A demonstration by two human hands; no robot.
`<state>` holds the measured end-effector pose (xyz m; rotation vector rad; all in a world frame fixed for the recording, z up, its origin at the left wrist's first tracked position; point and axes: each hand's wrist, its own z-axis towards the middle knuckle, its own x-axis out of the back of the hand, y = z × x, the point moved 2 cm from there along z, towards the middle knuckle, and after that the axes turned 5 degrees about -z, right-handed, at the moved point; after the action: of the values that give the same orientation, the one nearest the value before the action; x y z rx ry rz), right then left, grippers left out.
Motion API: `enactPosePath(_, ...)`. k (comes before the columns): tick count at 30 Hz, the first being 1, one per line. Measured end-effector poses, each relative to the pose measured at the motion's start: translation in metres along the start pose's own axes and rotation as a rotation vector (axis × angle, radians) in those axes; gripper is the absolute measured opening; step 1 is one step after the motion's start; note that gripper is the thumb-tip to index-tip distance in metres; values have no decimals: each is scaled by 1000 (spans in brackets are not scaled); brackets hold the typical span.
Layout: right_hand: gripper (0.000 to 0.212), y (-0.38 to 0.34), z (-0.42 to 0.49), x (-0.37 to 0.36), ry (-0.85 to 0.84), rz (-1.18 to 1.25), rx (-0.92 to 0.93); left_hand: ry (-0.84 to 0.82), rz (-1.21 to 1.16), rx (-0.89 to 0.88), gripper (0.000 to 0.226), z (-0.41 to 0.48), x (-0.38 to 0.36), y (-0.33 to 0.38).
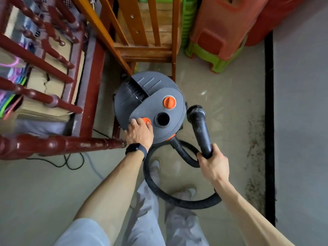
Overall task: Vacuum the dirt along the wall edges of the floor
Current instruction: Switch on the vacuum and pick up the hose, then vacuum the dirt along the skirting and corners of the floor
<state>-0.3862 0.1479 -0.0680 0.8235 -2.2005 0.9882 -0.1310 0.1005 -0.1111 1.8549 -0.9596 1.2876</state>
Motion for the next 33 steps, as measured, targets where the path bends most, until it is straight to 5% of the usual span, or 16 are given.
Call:
enactPosePath(5, 17, 1, 5, -4, 1, -15, -12, -20, 205, -255, 24, 12, 7, -10)
enactPosePath(11, 21, 13, 13, 12, 52, 40, -70, -140, 251, -181, 33, 12, 15, -2)
enactPosePath(15, 21, 44, 15, 58, 182, 156, -146, -401, 627, -338, 33, 34, 33, 12)
enactPosePath(18, 20, 70, 11, 98, 297, 286, -221, -420, 848, -484, 34, 38, 47, 52)
enactPosePath(22, 21, 103, 0, 142, 441, 561, -377, -389, 569, -708, 25, 5, 46, 147)
enactPosePath(28, 22, 146, -16, 181, 610, 924, -431, -803, 14, -889, 22, -107, 18, 287)
enactPosePath(33, 27, 199, -11, 196, 604, 1265, -416, -1262, 5, -978, 76, -200, -26, 345)
